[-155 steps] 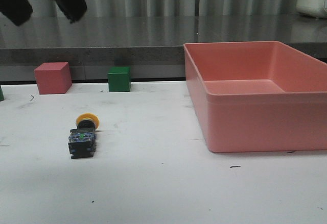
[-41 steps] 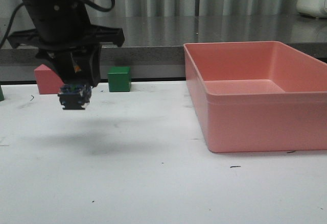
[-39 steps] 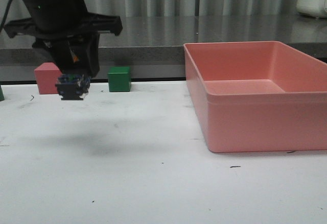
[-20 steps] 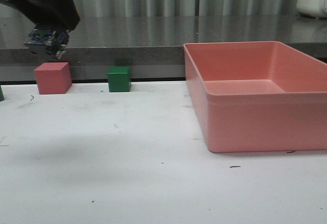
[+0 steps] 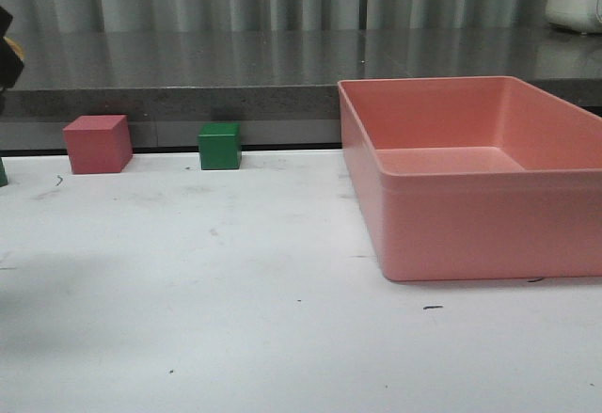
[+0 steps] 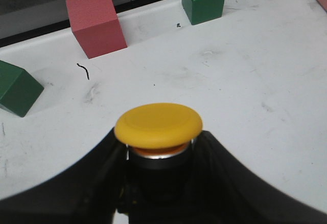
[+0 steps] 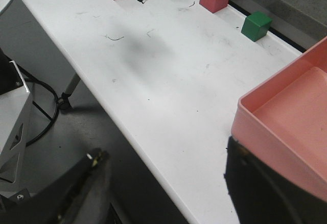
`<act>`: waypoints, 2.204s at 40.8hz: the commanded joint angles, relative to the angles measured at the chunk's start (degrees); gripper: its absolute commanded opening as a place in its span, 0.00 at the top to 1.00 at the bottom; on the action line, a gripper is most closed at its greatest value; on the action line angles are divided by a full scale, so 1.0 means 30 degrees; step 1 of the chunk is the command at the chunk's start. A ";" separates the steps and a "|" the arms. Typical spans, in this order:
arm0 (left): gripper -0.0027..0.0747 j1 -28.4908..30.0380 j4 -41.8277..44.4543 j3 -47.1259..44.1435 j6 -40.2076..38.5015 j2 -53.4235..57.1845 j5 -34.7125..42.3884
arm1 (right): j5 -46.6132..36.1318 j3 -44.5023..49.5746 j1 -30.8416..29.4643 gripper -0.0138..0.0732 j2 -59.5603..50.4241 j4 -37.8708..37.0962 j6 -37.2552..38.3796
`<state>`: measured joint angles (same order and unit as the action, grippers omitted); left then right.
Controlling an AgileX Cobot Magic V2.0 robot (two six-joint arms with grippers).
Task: Place and stand button with both arms
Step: 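Rotate the button cap-up and lower it onto the table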
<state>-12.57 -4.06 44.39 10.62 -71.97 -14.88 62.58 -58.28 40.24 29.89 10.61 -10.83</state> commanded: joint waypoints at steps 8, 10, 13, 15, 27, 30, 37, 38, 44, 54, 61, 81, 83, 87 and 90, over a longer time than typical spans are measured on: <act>0.65 -0.0006 -0.0834 -0.3060 0.0180 0.0587 0.8753 | -0.1133 -0.0386 -0.0011 0.27 0.0128 0.0273 -0.0154; 0.65 -0.0006 -0.1293 -0.3570 -0.0153 0.0587 0.9885 | -0.1133 -0.0386 -0.0011 0.27 0.0128 0.0273 -0.0154; 0.65 -0.0006 -0.1298 -0.4119 -0.1055 0.0587 1.1282 | -0.1133 -0.0386 -0.0011 0.27 0.0128 0.0273 -0.0154; 0.65 -0.0098 -0.0923 -0.4463 -0.1647 0.0587 1.2317 | -0.1133 -0.0386 -0.0011 0.27 0.0128 0.0273 -0.0154; 0.65 -0.0538 0.6012 -0.4947 -0.6791 -0.0413 1.5720 | -0.1133 -0.0386 -0.0011 0.27 0.0128 0.0273 -0.0154; 0.65 -0.0538 0.6012 -0.4947 -0.6791 -0.0981 1.6832 | -0.1111 -0.0386 -0.0011 0.27 0.0128 0.0273 -0.0154; 0.65 -0.0538 0.6012 -0.4947 -0.6917 -0.2279 1.8512 | -0.1111 -0.0386 -0.0011 0.27 0.0128 0.0273 -0.0154; 0.65 -0.0538 0.6012 -0.4974 -0.6917 -0.2448 1.8764 | -0.1111 -0.0386 -0.0011 0.27 0.0128 0.0273 -0.0154; 0.65 -0.0263 0.5976 -0.5593 -0.6917 -0.3471 2.1673 | -0.1087 -0.0386 -0.0011 0.27 0.0128 0.0273 -0.0154; 0.65 0.1490 0.6315 -0.6325 -0.8013 -0.4985 2.4799 | -0.1087 -0.0386 -0.0011 0.27 0.0128 0.0273 -0.0154; 0.65 0.1583 0.6798 -0.6325 -0.8046 -0.6482 2.6477 | -0.1087 -0.0386 -0.0011 0.27 0.0128 0.0273 -0.0154; 0.65 0.1583 0.6749 -0.6325 -0.8046 -1.0897 3.0166 | -0.1067 -0.0386 -0.0011 0.27 0.0128 0.0273 -0.0154; 0.65 0.1583 0.6749 -0.6325 -0.8046 -1.1014 3.0485 | -0.1067 -0.0386 -0.0011 0.27 0.0128 0.0273 -0.0154; 0.65 0.1583 0.6749 -0.6325 -0.7747 -1.1265 3.0475 | -0.1067 -0.0386 -0.0011 0.27 0.0128 0.0273 -0.0154; 0.65 0.1583 0.6675 -0.6325 -0.7392 -1.1611 3.0515 | -0.1067 -0.0386 -0.0011 0.27 0.0128 0.0273 -0.0154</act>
<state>-7.93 16.93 24.48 -12.40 -107.82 64.65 62.68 -58.28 40.24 29.89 10.61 -10.98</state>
